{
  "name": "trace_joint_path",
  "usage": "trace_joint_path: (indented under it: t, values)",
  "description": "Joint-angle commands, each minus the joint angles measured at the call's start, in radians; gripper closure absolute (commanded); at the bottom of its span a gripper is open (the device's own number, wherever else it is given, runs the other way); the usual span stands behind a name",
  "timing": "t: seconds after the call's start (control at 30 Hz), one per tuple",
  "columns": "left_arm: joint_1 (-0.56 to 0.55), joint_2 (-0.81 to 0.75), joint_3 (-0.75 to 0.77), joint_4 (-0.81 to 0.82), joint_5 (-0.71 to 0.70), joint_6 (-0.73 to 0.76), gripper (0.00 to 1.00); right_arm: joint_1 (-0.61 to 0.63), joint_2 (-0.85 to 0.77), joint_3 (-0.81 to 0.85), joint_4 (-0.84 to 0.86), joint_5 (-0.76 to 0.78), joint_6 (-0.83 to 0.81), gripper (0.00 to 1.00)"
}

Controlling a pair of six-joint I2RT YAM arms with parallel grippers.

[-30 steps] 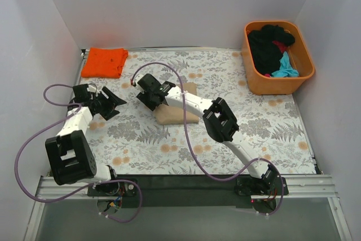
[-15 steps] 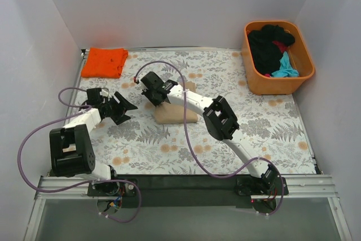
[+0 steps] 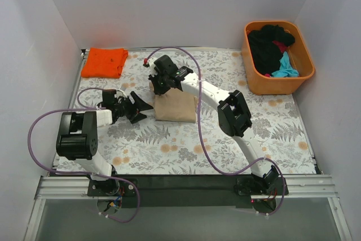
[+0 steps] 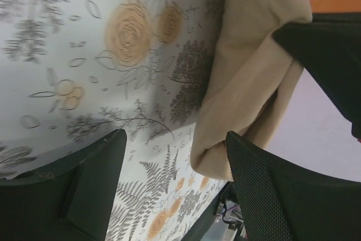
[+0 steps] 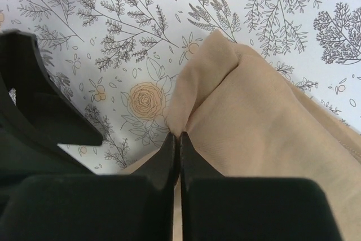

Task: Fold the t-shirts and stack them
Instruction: Neatly place the folded tshirt to the corner

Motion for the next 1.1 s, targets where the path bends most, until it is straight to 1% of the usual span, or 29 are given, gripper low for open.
trace_joint_path:
  t: [0.0, 0.07, 0.1, 0.3, 0.4, 0.47, 0.5, 0.53, 0.6, 0.73, 0.8, 0.83, 0.97, 1.07]
  values:
    - [-0.061, 0.003, -0.032, 0.204, 0.050, -0.072, 0.33, -0.008, -0.044, -0.006, 0.039, -0.070, 0.032, 0.99]
    - [-0.074, 0.003, -0.055, 0.281, 0.053, -0.096, 0.32, -0.009, -0.042, -0.006, 0.041, -0.077, 0.033, 0.99]
    - [-0.076, 0.006, -0.079, 0.347, 0.056, -0.136, 0.31, -0.011, -0.042, -0.006, 0.039, -0.080, 0.035, 0.99]
    - [-0.074, 0.017, -0.142, 0.467, 0.073, -0.230, 0.31, -0.015, -0.047, -0.025, 0.041, -0.094, 0.040, 0.99]
    - [-0.059, -0.014, -0.147, 0.424, 0.053, -0.225, 0.32, -0.015, -0.054, -0.034, 0.041, -0.093, 0.038, 0.99]
    - [-0.024, -0.027, -0.162, 0.414, 0.066, -0.230, 0.33, -0.017, -0.057, -0.034, 0.041, -0.093, 0.040, 0.99]
    - [-0.022, -0.032, -0.167, 0.435, 0.079, -0.230, 0.33, -0.018, -0.058, -0.034, 0.044, -0.094, 0.040, 0.99]
    - [0.014, -0.038, -0.175, 0.452, 0.109, -0.229, 0.33, -0.018, -0.058, -0.033, 0.044, -0.097, 0.043, 0.99]
    - [0.013, -0.058, -0.170, 0.469, 0.122, -0.201, 0.33, -0.018, -0.051, -0.029, 0.044, -0.100, 0.044, 0.99]
    - [-0.007, -0.046, -0.159, 0.487, 0.143, -0.201, 0.32, -0.018, -0.044, -0.025, 0.044, -0.107, 0.047, 0.99]
    - [-0.009, -0.029, -0.152, 0.496, 0.123, -0.199, 0.32, -0.018, -0.045, -0.025, 0.044, -0.113, 0.049, 0.99]
    - [-0.042, -0.021, -0.149, 0.499, 0.117, -0.198, 0.32, -0.018, -0.045, -0.026, 0.045, -0.114, 0.050, 0.99]
    - [-0.074, 0.024, -0.109, 0.478, 0.047, -0.178, 0.32, -0.018, -0.047, -0.019, 0.045, -0.114, 0.055, 0.99]
    - [-0.097, 0.058, -0.080, 0.499, 0.010, -0.181, 0.33, -0.018, -0.051, -0.019, 0.045, -0.119, 0.060, 0.99]
